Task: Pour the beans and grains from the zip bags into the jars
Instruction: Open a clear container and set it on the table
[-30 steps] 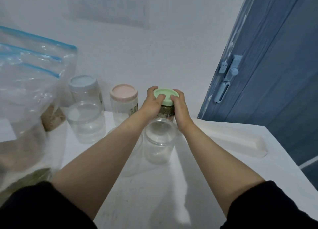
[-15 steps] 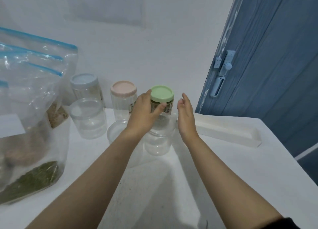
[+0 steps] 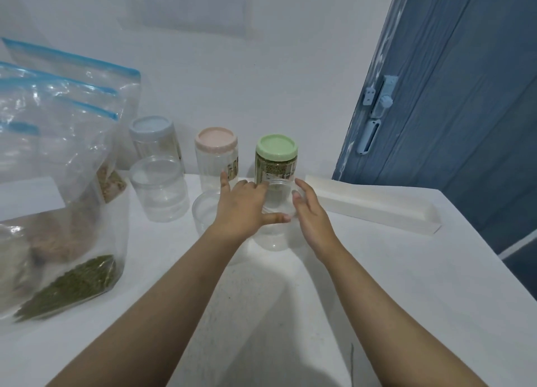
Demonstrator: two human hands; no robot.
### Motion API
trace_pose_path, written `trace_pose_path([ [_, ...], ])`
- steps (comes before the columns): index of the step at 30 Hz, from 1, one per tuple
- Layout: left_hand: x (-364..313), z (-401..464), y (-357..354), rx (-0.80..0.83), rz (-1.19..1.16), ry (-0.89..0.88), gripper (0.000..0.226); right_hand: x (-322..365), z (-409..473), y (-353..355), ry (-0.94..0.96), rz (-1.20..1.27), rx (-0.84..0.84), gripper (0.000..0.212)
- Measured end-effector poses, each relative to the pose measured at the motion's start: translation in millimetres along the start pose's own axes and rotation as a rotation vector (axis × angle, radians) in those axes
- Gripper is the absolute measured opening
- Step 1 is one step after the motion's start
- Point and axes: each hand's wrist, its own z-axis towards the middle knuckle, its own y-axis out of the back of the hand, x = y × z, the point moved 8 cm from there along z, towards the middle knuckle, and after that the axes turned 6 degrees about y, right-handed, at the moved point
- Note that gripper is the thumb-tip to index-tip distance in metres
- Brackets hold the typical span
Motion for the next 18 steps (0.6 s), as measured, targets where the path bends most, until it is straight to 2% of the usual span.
trace_pose_path([
  [6,-38.9,-21.4,2.9,-0.063,0.045,-0.083,0.099,-12.7,-32.6,33.3,-0.047,-0.024,-0.068,0.041],
  [9,-57.7,-43.4,-2.6,-0.042,0.018,-0.088,0.100,-8.1,-61.2,49.0,-0.050,-0.050,-0.082,0.039],
  [14,-66.5,-88.1,-29.5,0.073,-0.352,-0.049,0.102,3.4,-118.9,69.1,-0.023,-0.134,-0.142,0.035],
  [18,-61.2,-126.7,-46.1,0.039,-0.680,-0.059,0.098,5.5,-158.2,68.7,-0.011,-0.065,-0.117,0.035],
])
